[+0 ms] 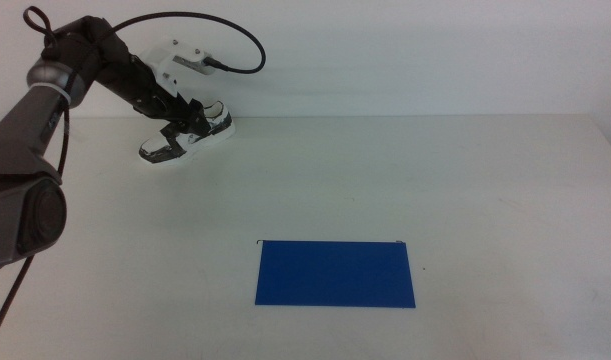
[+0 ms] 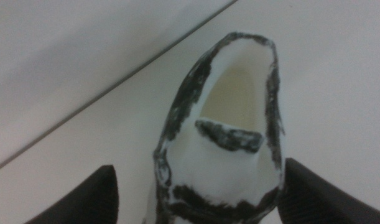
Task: Use one arm to grab the shoe from the table and place it on the mat.
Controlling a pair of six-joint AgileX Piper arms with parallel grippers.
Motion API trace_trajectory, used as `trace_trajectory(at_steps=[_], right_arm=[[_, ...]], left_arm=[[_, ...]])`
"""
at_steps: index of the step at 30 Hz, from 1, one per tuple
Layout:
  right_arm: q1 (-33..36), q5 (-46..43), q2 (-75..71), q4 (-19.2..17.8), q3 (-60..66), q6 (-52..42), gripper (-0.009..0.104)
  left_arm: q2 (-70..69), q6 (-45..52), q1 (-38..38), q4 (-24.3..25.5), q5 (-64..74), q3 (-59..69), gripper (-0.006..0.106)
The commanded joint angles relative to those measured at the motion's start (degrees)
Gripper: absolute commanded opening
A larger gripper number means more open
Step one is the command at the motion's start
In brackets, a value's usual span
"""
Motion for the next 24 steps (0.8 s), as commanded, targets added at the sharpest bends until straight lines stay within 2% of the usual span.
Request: trace_trajectory(at_steps=[1,8,21,24], right_arm=[[0.18,-4.55,-1.21,-0.49,-0.54,-0.72,0.066],[0.18,-4.55,-1.21,-0.49,-0.54,-0.72,0.066],[0.18,-4.55,-1.21,-0.49,-0.54,-0.72,0.066],[0.18,-4.55,-1.21,-0.49,-0.54,-0.72,0.066]], left_arm=[[-4.56,0.12,-0.11,-2.88,-1.87,-1.55,0.079],[-4.56,-0.59,-0.11,-3.59,-0.88,-1.33,0.064],[-3.48,-0.65,-0.11,-3.52,-2.38,-0.1,0.064],[-3.48,-0.46,-0.11,-3.52,-2.66,-0.1,0.059]])
